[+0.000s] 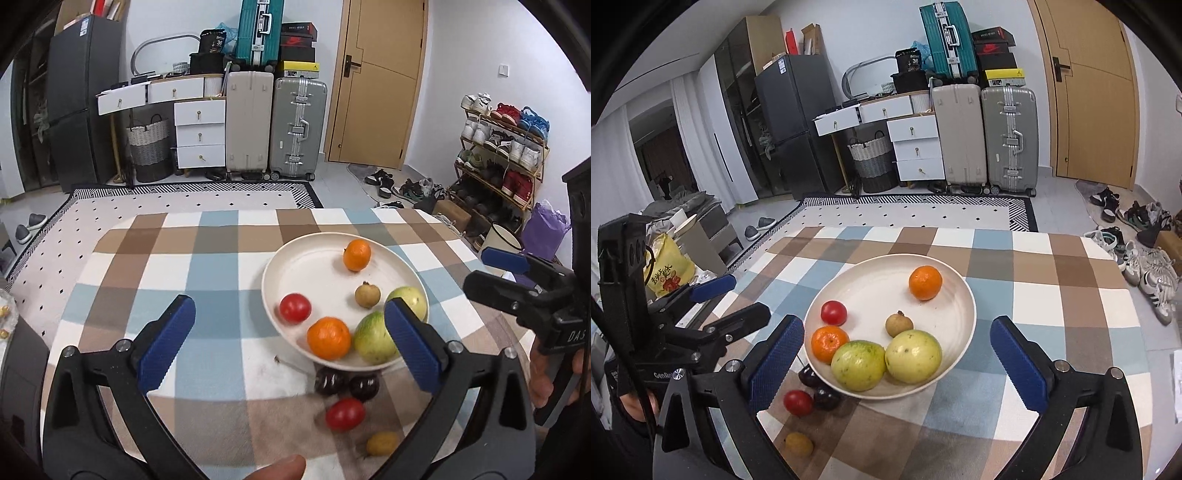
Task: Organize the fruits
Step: 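Withdraw both open tools up and away from the plate, then reach down and grasp the small brown fruit with the right tool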
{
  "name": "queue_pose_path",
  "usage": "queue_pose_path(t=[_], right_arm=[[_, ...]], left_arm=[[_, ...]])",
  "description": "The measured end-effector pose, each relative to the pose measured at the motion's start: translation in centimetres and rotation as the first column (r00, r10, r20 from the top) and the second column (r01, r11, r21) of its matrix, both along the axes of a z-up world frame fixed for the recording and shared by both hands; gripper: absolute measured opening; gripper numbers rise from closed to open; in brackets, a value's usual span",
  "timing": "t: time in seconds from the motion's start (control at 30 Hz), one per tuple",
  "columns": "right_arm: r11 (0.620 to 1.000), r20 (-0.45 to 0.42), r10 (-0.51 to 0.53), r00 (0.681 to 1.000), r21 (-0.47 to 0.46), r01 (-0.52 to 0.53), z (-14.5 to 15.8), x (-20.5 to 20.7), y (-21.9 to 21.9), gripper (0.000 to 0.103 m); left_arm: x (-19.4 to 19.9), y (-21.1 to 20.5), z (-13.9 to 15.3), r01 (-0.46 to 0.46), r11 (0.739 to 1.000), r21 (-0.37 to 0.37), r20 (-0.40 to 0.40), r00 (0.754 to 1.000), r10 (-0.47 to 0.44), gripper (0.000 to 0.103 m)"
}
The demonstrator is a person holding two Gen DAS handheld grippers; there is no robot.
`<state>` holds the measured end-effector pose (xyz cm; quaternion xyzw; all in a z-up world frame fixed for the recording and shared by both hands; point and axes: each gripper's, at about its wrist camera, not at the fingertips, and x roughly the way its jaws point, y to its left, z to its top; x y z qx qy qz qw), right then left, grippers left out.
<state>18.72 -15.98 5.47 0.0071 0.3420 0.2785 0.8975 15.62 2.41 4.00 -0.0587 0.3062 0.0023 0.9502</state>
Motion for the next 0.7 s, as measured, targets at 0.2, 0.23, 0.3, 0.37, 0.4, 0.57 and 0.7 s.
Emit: queue_pose_path(t=[0.2, 0.23, 0.3, 0.37, 0.4, 0.57, 0.7], right_arm=[[1.000, 0.041, 0.001, 0.999, 0.020, -0.001, -0.3, -2.9, -0.6, 0.102], [1.000, 0.043, 0.001, 0.999, 0.025, -0.002, -0.4, -3.2, -0.6, 0.102], [0.999, 0.044, 0.000, 0.999, 0.037, -0.002, -0.8, -3.9, -0.6, 0.102], [0.999, 0.055, -0.001, 0.998, 0.042, -0.002, -1.2, -4.7, -0.5, 0.102], [0.999, 0.060, 0.000, 0.998, 0.049, -0.003, -1.4, -5.0, -0.5, 0.102], [0.998, 0.070, 0.020, 0.997, 0.060, -0.024, -2.2, -6.0, 0.0, 0.103], [0.999, 0.065, 0.021, 0.998, 0.043, -0.024, -2.7, -6.2, 0.3, 0.103]], left_arm=[[-3.5, 0.8, -0.1, -0.025, 1.000, 0.005, 0.042, 0.999, 0.025, 0.102], [-4.0, 1.0, -0.2, -0.027, 1.000, 0.002, 0.047, 0.999, 0.027, 0.102], [-4.9, 1.2, -0.5, -0.026, 1.000, -0.006, 0.056, 0.998, 0.026, 0.102], [-5.5, 1.3, -0.9, -0.029, 1.000, -0.009, 0.063, 0.998, 0.029, 0.102], [-5.9, 1.3, -1.1, -0.027, 1.000, -0.012, 0.067, 0.997, 0.028, 0.102], [-6.4, 1.2, -2.0, -0.022, 1.000, -0.009, 0.065, 0.998, 0.022, 0.102], [-6.5, 0.7, -2.2, -0.001, 1.000, 0.004, 0.067, 0.998, 0.000, 0.102]])
